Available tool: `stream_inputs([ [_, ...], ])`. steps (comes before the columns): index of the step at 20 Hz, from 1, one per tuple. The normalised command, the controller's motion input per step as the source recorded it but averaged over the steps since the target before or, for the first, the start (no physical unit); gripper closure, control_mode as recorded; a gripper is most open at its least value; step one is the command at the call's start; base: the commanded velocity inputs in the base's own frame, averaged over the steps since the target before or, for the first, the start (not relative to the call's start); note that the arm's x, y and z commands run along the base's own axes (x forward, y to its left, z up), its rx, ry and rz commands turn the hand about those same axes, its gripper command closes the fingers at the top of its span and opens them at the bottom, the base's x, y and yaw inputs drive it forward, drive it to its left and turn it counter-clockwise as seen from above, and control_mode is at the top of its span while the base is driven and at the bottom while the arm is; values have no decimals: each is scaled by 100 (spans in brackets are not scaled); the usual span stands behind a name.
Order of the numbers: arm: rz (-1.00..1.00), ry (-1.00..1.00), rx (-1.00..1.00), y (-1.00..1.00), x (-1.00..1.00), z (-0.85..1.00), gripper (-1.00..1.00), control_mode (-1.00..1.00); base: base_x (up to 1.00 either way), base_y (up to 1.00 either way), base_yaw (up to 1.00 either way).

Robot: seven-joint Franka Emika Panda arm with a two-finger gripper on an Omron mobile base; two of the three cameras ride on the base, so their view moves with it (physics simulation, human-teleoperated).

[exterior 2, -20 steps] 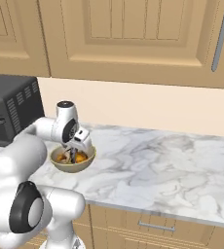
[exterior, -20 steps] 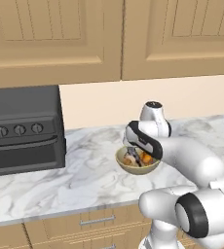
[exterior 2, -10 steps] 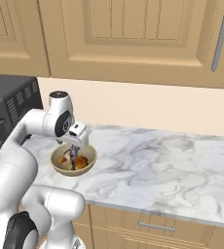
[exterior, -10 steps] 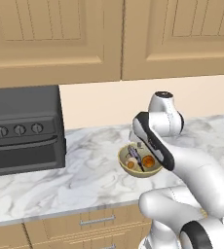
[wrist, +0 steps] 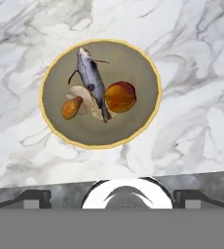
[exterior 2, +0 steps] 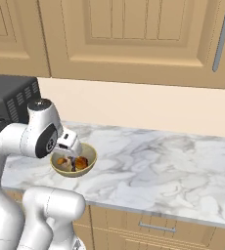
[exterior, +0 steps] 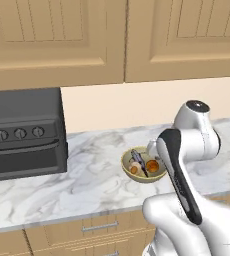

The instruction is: Take the fish, mushroom, and peach from the freezer and place them in the bowl on the counter.

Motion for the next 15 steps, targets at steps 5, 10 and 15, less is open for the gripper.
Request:
stream_inputs([
  [5, 5, 0, 0, 0, -75, 51, -100, -100, 0, 0, 0],
  [10, 2, 0, 0, -1, -46, 61, -100, -100, 0, 0, 0],
  [15, 0, -3, -1, -12, -36, 53, -100, -100, 0, 0, 0],
])
